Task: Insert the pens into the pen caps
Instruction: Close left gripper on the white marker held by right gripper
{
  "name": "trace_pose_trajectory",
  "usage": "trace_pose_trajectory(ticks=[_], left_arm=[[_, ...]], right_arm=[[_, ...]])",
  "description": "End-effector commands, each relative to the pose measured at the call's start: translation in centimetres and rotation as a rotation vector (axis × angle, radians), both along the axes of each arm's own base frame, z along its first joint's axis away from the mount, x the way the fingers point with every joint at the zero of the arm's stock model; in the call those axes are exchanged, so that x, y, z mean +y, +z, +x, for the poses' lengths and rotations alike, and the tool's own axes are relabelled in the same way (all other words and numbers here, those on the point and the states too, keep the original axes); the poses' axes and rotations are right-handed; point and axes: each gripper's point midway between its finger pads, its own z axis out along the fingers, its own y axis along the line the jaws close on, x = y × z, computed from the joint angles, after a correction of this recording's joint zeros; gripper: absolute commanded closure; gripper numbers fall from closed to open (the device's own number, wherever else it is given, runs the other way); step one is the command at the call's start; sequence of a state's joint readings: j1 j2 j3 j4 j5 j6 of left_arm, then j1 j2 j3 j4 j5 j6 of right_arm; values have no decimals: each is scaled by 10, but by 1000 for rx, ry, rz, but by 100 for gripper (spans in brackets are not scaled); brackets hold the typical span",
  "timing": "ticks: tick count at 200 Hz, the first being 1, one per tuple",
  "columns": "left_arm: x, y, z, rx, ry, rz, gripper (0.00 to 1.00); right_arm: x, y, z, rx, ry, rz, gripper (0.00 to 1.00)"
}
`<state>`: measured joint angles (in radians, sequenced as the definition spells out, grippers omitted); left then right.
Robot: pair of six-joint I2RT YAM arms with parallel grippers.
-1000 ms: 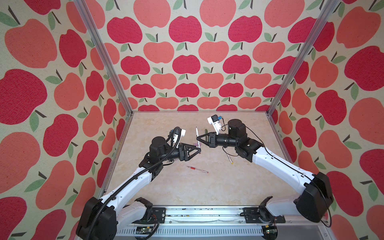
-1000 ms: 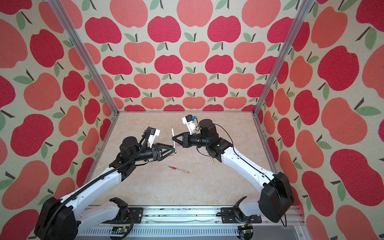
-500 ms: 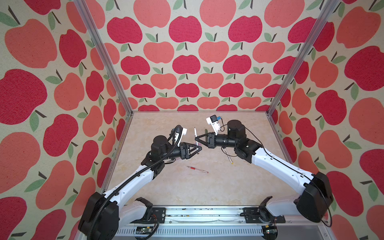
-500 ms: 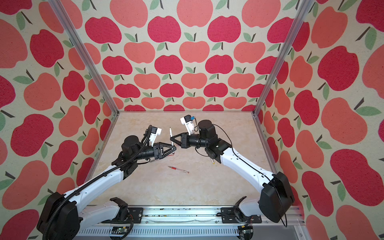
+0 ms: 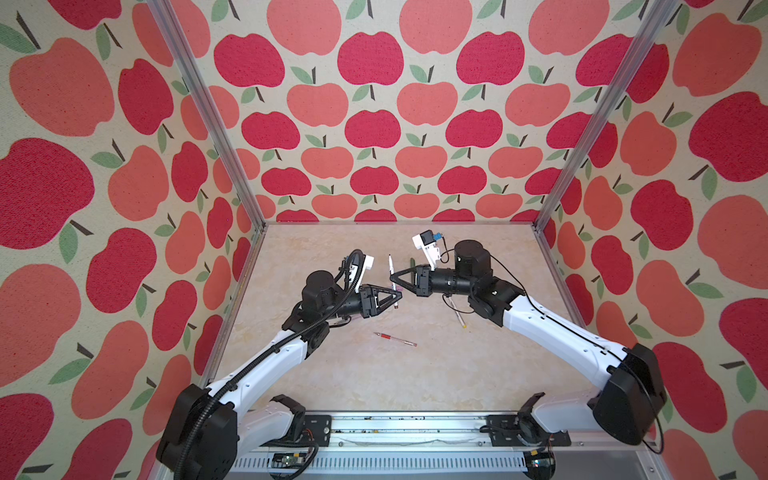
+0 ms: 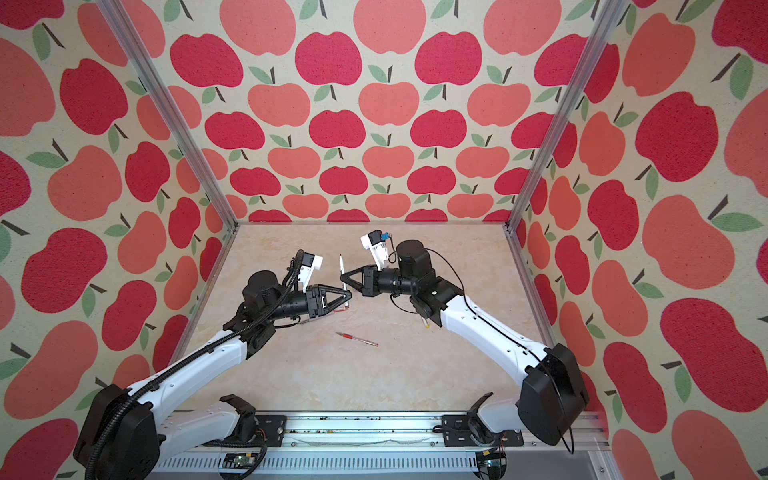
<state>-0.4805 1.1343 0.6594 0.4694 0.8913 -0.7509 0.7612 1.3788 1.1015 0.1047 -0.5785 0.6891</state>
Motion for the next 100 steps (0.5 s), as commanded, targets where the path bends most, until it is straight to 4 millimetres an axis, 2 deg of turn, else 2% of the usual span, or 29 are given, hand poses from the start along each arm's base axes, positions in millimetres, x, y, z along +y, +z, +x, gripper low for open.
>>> trace_pose_trajectory(ticks=[1,100], left_arm=[[-3,14,0,-40,-17,-22,64],[-2,11,1,-42,0,-3,95]], right_arm=[[5,6,-3,-18,24,17,89],[4,7,-5,-21,29,8,88]])
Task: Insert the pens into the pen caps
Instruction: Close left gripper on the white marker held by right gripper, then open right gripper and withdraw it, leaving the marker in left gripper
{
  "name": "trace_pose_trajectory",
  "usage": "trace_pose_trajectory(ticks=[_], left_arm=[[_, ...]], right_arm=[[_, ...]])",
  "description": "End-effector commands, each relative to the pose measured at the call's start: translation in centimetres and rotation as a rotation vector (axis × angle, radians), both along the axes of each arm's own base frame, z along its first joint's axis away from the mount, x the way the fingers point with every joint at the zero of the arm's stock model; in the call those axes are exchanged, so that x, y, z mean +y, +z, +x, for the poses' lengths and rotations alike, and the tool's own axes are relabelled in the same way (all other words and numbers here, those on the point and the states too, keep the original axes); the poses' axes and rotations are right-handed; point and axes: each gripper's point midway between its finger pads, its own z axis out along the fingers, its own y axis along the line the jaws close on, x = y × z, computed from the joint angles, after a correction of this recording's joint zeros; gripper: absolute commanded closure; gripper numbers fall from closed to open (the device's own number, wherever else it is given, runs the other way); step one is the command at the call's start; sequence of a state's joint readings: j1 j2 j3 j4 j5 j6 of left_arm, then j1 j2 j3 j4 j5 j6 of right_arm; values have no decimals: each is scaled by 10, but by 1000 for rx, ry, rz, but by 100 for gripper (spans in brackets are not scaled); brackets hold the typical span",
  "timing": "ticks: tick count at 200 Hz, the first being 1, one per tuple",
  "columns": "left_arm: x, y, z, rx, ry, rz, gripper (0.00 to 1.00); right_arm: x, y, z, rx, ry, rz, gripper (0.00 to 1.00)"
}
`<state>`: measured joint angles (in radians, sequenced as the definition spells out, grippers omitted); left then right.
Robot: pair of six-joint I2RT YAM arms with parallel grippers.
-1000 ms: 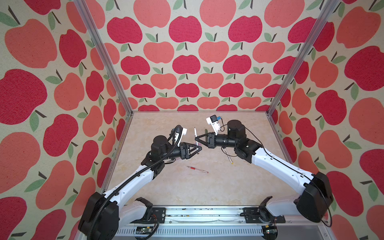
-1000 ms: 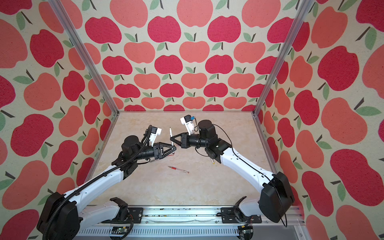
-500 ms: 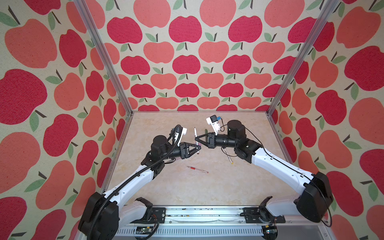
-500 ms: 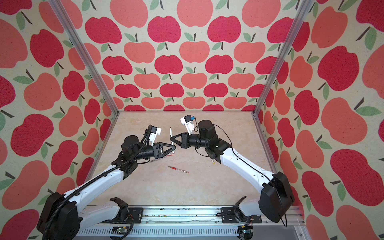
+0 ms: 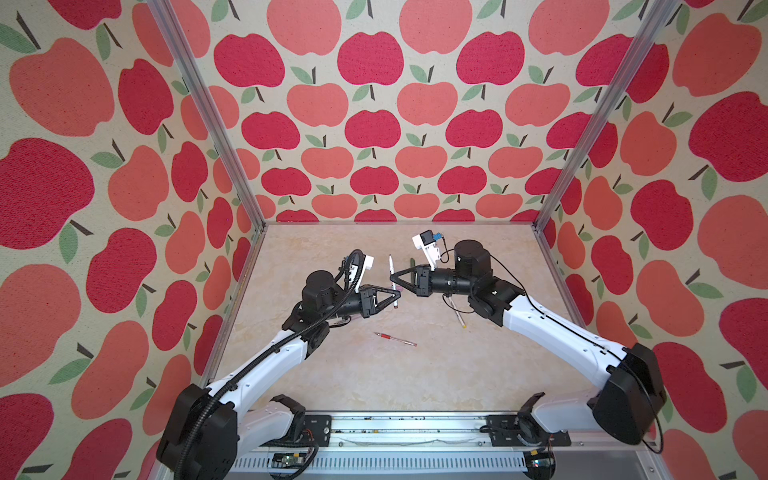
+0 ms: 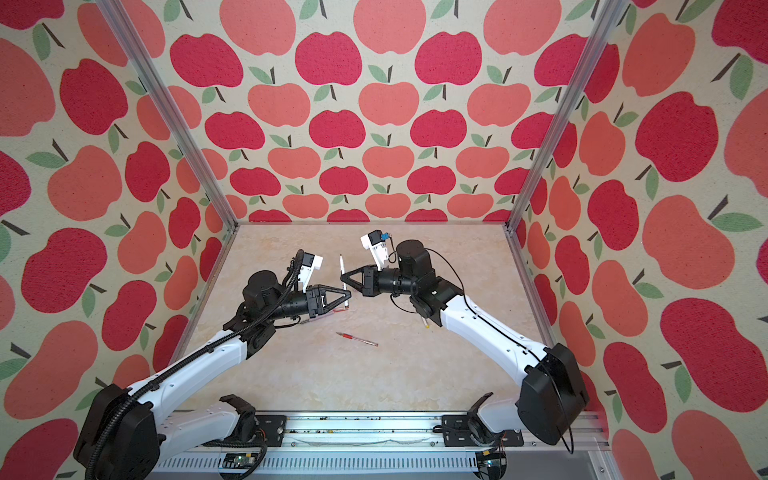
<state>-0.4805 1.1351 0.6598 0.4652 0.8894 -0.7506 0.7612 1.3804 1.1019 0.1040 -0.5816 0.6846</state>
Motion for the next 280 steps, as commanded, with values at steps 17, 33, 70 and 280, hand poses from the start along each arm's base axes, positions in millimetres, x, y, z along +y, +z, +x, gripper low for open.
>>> trace_pose_trajectory(ticks=[17,33,70,280], left_arm=[[0,9,1,-50,10,11,100],[3,7,2,-56,26,27,100],[10,-1,4,-43,41,54,100],[30,-48,5,30,115,161,100]], right_arm=[[2,7,-4,-23,18,1,84],[-1,6,-3,-30,4,-14,78],[-14,3,5,-39,-42,-55,67],[-100,-205,141,643,-777,-608,48]])
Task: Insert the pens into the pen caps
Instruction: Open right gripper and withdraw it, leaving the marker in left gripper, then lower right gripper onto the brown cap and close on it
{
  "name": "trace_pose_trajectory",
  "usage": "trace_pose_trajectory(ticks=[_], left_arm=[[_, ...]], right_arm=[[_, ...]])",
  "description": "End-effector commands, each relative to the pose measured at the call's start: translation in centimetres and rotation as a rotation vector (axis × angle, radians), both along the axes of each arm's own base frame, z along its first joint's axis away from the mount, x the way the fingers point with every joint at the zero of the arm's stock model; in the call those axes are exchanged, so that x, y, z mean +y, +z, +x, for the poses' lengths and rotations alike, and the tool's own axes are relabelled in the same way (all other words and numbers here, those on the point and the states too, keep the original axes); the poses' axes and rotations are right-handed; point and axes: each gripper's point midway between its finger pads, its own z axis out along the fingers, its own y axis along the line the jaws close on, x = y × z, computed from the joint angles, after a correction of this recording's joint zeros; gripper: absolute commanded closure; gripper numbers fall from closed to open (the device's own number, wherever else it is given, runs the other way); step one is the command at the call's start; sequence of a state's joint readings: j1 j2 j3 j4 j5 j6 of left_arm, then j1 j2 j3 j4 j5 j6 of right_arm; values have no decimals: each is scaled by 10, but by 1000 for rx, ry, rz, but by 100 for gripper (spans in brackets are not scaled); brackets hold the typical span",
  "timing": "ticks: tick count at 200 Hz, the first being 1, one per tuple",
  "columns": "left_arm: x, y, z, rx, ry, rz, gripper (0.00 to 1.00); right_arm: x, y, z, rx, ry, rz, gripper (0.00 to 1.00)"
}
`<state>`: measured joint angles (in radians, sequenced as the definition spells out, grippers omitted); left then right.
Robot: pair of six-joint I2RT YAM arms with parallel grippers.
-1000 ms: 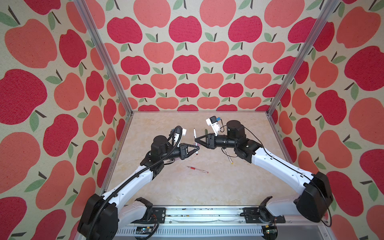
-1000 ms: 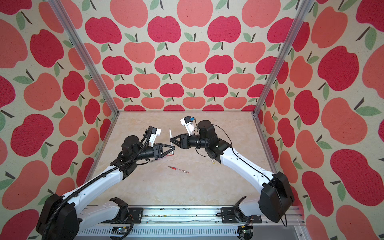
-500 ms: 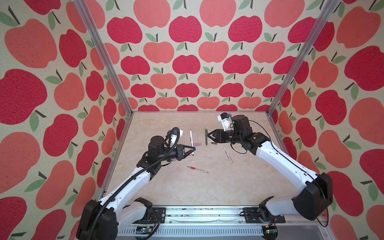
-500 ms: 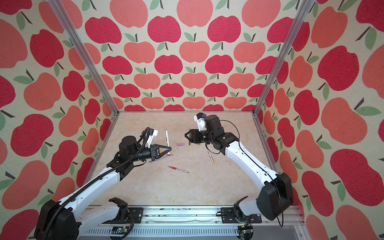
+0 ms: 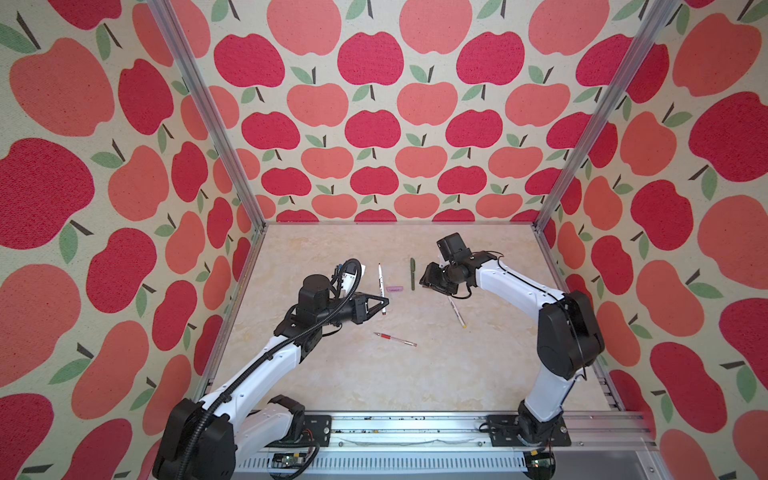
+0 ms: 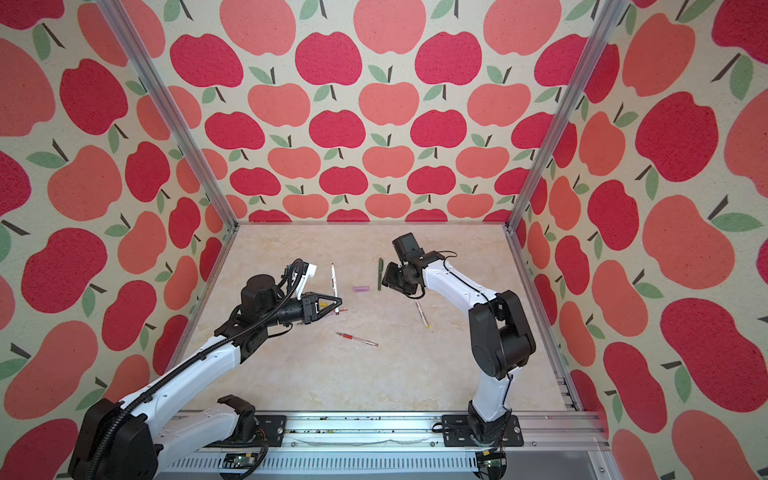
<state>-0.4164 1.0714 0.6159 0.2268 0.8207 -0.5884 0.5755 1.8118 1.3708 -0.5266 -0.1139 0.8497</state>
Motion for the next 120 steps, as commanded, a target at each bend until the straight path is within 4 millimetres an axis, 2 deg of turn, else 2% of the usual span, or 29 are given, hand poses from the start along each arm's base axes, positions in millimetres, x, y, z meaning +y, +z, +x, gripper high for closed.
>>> trace_pose_trajectory(ticks=[1,42,75,120], left_arm=[[1,-3,-2,-6,6,8,100],[3,0,-6,-25,11,23,100],[4,0,-8,-35,12,30,100],[4,1,-7,-39,12,30,100]], right_arm=[[-2,-6,17,23,-152,24,48],[-6,-23,38,45,-223,19,48],[5,-36,40,98,-228,52,48],[3,-47,45,108,-250,36,48]])
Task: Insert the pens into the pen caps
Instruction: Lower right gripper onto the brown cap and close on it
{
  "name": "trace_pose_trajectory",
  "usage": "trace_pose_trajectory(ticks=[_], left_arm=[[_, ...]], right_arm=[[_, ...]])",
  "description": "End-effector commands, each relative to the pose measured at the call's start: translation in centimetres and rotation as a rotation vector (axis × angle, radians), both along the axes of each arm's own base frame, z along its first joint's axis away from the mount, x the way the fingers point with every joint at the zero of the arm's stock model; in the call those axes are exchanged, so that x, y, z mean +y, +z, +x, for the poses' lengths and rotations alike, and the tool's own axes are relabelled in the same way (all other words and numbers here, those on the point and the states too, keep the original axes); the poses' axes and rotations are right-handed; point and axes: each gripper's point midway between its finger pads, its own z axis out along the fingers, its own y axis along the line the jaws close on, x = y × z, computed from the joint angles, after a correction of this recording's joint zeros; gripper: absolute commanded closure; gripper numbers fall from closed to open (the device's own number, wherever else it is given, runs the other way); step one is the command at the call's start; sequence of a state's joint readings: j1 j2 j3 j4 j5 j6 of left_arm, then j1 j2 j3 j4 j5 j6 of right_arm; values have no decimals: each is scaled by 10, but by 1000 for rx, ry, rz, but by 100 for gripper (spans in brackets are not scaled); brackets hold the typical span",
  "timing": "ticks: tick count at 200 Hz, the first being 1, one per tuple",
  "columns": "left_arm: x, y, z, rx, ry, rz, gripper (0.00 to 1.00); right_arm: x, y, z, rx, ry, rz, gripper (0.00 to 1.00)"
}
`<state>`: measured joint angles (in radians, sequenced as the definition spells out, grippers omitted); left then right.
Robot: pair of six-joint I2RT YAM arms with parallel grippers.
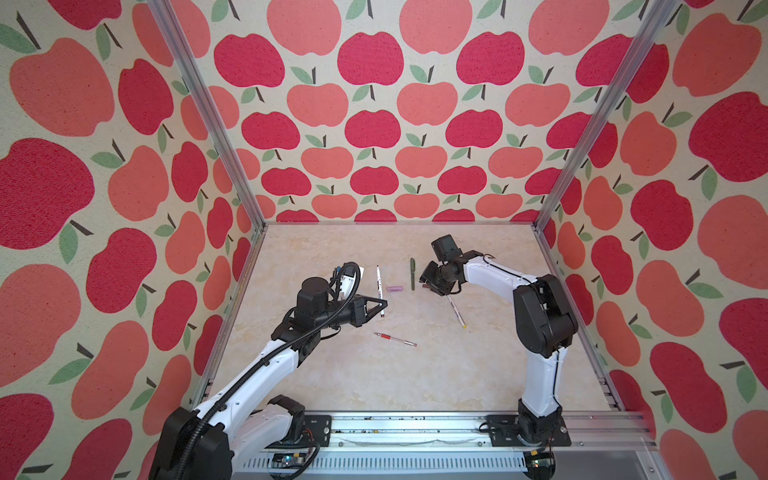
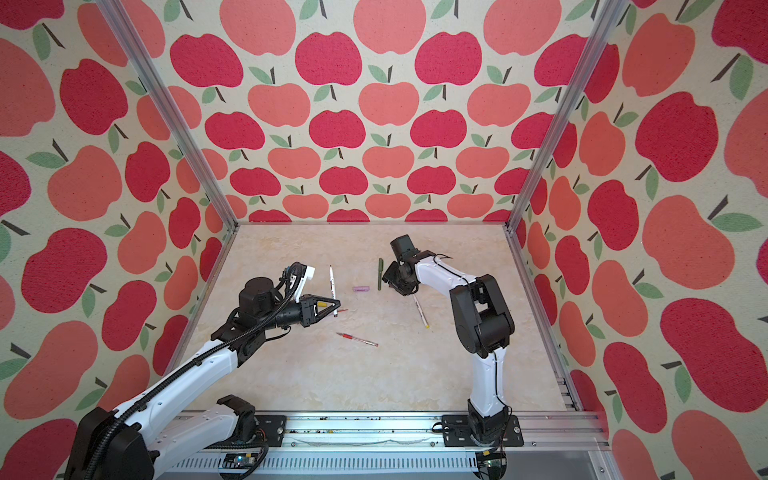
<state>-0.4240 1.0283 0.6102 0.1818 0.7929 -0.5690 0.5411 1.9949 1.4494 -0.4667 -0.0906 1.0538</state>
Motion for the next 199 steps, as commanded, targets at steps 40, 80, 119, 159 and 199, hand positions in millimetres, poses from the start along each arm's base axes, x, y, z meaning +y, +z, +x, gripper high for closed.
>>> trace_pose_trajectory(ticks=[40,80,119,159,199], left_arm=[[0,-1,-2,-22,-3,17,100],[1,-2,-2,-23,1,23,100],[2,-6,0,-17,6,33,100],[3,-8,2,-18,12,45,100],[3,-10,5,-11,15,48,100]], right_arm=[[0,-13,15,3,-29,-9,48],[-4,-23,18,11,-24,-30,51],[-14,-25,27,-17,27,-139,53],[-17,-37,33,-5,80,-204,55],[-18,-47,34,8,138,-266,60]])
